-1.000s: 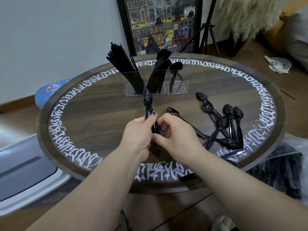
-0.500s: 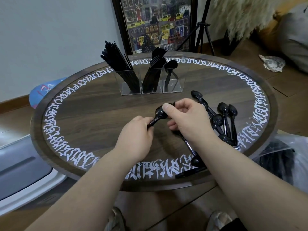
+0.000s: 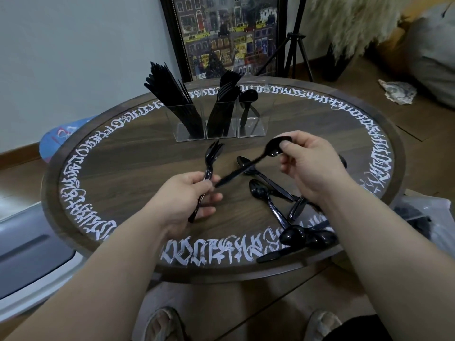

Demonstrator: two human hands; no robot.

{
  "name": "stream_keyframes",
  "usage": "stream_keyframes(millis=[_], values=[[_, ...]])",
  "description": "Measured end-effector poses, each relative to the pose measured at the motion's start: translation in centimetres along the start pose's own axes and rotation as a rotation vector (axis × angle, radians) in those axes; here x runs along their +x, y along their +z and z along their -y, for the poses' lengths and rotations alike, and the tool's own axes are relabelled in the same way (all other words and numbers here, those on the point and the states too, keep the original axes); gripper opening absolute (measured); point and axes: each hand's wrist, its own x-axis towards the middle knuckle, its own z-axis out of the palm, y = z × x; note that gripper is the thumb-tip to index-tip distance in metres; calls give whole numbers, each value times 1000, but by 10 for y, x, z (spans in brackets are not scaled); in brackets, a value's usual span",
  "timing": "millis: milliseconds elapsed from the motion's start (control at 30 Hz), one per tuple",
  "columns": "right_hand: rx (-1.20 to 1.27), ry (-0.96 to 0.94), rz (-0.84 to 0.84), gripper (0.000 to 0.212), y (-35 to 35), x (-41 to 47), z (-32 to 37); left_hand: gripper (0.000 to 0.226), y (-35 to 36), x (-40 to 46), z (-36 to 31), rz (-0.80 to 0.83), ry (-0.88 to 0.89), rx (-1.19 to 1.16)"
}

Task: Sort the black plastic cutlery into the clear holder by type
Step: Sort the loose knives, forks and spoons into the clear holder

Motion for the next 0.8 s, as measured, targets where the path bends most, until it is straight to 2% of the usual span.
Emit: stream_keyframes(millis=[67,167,333,400,467,567,633,733,800], values=[[-43,-21,27,28,-5,0,1,21,-5,1,0,-23,-9,22],[-186,-50,98,26,3,-5,-8,21,1,-3,1,50,10,99],[-208,-95,23,23,19,-3,-19,22,14,-5,6,183,66,337],[-356,-144,14,21,19,-1,-25,24,14,-4,7,211,111,402],[-554,-227,19,32,20,-1,-30,25,16,-4,8,233,132,405],[-624,-304,77,47,22,-3,-28,25,19,-5,8,255,123,341],[-701,-338,115,42,21,-7,-27,27,19,-7,6,261,130,374],[-762,-338,139,22,19,-9,-24,30,18,-10,5,251,215,653],[-766,-328,91,20,14,-7,-21,28,17,-9,7,173,300,810]])
